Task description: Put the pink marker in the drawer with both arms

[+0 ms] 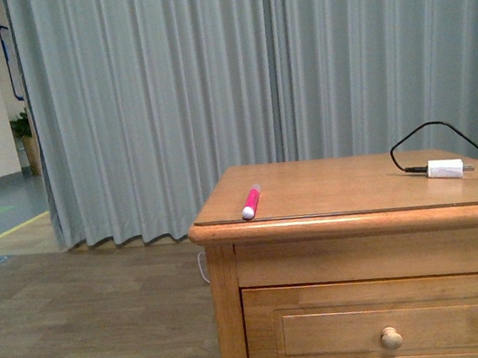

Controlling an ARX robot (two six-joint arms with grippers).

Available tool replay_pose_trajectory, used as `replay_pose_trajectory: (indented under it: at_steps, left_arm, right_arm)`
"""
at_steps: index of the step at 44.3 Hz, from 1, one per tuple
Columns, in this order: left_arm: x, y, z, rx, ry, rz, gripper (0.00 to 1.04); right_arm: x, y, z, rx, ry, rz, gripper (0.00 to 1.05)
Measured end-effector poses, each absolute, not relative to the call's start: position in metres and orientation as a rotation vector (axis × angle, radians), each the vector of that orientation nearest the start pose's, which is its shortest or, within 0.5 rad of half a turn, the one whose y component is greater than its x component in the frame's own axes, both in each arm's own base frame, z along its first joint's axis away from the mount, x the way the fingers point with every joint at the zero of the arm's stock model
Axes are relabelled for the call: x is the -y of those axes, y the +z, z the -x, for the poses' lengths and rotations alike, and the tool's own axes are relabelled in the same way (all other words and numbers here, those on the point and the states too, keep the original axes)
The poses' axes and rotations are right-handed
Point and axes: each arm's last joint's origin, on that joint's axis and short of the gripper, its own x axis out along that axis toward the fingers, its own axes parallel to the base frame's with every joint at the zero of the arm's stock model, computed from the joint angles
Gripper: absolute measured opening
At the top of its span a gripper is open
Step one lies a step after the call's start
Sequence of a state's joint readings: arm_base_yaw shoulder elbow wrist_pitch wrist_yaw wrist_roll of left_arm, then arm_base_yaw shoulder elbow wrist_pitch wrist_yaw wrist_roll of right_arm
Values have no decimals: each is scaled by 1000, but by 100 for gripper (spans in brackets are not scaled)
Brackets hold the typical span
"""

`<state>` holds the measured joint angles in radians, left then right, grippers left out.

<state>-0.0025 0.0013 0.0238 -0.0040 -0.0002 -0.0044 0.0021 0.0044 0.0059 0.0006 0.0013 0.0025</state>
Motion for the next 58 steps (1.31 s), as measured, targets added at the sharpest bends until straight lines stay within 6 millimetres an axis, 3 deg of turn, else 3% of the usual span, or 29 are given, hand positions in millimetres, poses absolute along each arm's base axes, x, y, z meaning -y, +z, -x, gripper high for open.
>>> replay_pose_trajectory:
  at_steps: [30,33,36,43,50,58]
  left_arm:
    - [0,171,-96,18,-3,4,99]
    - [0,171,-96,18,-2,4,99]
    - [0,171,-96,18,-2,4,99]
    - [0,171,-96,19,-2,4,99]
    - [0,171,-96,19,-3,4,99]
    - [0,171,-96,19,-2,4,99]
  right_arm:
    - [0,165,-98,-1,3,-5,96]
    - [-2,165,-100,-236,46,-86,96]
    - [-3,163,-112,-361,47,-117,96]
    - [-9,169,-150,-362,41,-99,96]
    - [-27,165,-207,-393,74,-78,96]
    - [-50,148,-266,-458,96,-56,96]
